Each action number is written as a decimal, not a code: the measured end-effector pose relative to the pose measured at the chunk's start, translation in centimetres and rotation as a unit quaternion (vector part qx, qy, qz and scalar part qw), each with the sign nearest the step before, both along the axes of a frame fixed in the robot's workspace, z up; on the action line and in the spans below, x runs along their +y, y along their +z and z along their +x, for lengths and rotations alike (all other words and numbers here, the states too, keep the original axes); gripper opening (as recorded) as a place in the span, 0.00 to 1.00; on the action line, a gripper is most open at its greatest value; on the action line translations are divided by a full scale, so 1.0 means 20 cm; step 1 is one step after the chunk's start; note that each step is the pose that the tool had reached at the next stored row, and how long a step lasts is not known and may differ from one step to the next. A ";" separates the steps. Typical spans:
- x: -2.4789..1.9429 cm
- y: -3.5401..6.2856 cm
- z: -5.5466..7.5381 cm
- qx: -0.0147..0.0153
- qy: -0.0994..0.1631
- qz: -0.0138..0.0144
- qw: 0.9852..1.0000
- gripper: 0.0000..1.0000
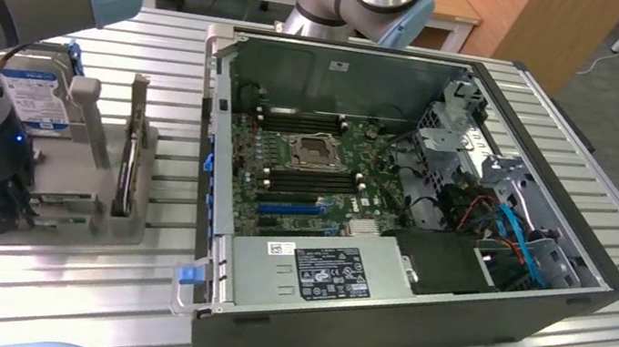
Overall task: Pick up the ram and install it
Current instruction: 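Pick up the ram and move it above insertion slot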
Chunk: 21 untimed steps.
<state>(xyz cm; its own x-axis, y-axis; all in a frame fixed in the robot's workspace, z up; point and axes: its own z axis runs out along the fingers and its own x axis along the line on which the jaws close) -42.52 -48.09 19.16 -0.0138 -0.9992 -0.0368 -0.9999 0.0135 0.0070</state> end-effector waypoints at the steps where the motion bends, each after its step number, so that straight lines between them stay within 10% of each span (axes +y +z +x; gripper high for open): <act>1: 0.000 0.000 0.00 0.000 0.000 0.000 1.000 0.14; 10: 0.000 0.053 0.00 0.000 0.000 0.001 1.000 0.14; 21: 0.000 0.250 0.00 0.000 0.000 0.003 1.000 0.14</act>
